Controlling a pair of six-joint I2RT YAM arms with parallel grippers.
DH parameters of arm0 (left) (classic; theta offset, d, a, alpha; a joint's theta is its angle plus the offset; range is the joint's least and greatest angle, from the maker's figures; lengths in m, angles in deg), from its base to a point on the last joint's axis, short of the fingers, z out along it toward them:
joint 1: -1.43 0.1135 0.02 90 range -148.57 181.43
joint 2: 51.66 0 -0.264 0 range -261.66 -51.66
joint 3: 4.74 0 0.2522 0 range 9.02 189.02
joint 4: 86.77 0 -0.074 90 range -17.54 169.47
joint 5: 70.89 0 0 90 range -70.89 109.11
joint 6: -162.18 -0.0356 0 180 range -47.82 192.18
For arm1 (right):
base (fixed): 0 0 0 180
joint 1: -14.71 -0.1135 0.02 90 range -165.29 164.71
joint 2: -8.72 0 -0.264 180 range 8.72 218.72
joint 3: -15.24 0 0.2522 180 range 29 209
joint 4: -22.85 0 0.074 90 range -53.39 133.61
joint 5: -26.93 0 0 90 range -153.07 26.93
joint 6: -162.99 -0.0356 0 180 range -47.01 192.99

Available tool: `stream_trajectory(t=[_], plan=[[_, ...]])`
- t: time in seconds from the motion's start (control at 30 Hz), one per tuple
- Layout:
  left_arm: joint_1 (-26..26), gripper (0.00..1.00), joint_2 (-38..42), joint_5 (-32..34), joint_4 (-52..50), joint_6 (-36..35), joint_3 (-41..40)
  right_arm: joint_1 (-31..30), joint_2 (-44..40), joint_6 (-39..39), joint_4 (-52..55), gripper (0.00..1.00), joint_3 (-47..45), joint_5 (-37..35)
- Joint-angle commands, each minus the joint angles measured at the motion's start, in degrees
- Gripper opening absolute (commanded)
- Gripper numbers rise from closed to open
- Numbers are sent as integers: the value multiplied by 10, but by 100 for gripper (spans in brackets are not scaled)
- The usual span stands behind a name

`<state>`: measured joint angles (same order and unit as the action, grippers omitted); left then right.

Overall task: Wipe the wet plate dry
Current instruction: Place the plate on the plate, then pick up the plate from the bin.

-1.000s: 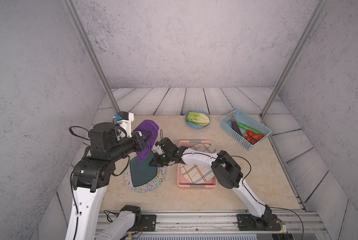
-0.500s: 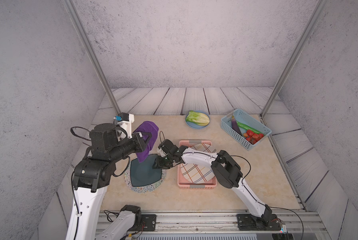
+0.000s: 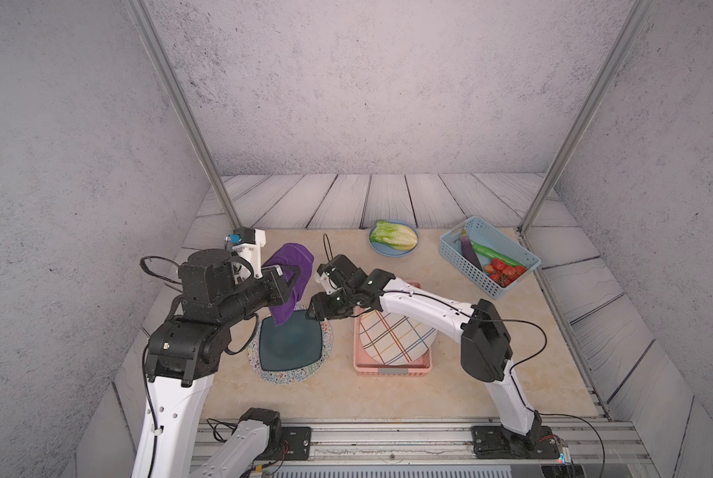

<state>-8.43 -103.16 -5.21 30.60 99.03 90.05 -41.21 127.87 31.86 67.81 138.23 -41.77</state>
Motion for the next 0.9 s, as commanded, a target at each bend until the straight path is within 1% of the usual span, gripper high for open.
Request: stream_trajectory(t=[0.0,0.17,0.23,0.3,0.37,0.43,0.5,0.57,0.63,0.7,0.8,0.87], plan=[[2,0,2,12,13,-6,-30,56,-112,23,23,56,-79,-22],[0,0,1,-10,37,-13,-128,205,-321,35,13,53,-315,-32],[-4,0,-1,-11,51,-9,-166,279,-396,37,-3,54,-394,-44],[-12,0,-8,-11,64,-1,-201,347,-442,40,-18,57,-467,-20],[-27,0,-22,-5,80,5,-225,392,-449,47,-13,57,-500,19],[-50,0,-39,15,99,9,-249,410,-436,64,-1,57,-513,47],[-79,0,-64,45,112,14,-264,412,-412,83,-2,56,-514,97],[-102,0,-93,67,124,25,-276,411,-382,84,-11,51,-517,141],[-115,0,-129,66,137,40,-284,411,-363,79,-31,47,-524,159],[-130,0,-162,64,165,46,-296,411,-358,74,-59,40,-534,169],[-150,0,-208,57,216,56,-316,411,-348,62,-91,38,-541,179],[-160,0,-233,47,262,67,-331,409,-337,53,-102,38,-537,199]])
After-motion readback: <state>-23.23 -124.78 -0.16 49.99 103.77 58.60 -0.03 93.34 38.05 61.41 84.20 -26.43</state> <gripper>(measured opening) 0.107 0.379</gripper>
